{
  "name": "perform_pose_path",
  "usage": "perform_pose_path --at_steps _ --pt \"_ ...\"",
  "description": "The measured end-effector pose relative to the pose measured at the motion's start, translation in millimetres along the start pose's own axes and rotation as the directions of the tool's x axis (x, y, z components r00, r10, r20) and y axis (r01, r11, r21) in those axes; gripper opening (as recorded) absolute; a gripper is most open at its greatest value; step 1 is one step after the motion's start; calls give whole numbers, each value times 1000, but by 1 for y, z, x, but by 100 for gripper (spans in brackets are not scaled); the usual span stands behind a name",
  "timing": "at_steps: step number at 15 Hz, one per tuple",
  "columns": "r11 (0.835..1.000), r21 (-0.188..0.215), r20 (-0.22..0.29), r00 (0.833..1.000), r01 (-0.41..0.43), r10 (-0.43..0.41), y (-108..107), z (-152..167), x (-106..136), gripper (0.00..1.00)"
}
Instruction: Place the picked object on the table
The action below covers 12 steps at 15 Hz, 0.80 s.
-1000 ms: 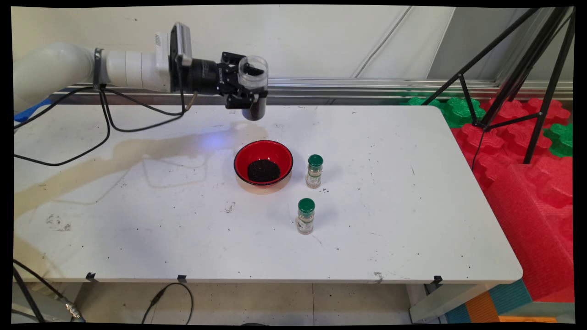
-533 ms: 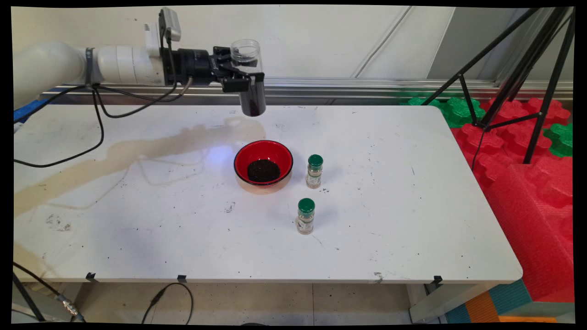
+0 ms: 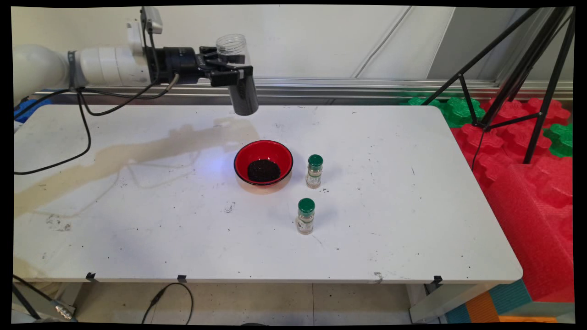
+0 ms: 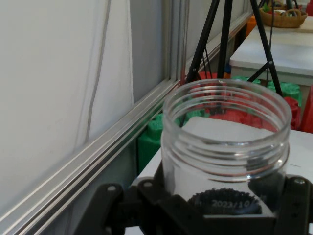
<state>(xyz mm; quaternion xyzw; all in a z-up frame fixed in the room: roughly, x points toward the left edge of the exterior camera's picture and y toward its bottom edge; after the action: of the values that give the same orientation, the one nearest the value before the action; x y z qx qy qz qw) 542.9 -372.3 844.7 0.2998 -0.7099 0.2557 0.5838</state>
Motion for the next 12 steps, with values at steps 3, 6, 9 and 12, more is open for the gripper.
perform_pose_path --at_steps 3,6,9,12 --pt "1000 11 1 1000 3 -3 2 -14 -3 0" --pt "1000 16 6 1000 3 -3 4 -24 -7 0" --pt "1000 21 17 1000 2 -2 7 -38 -13 0" --pt "1000 24 34 999 -1 0 10 -51 -22 0"
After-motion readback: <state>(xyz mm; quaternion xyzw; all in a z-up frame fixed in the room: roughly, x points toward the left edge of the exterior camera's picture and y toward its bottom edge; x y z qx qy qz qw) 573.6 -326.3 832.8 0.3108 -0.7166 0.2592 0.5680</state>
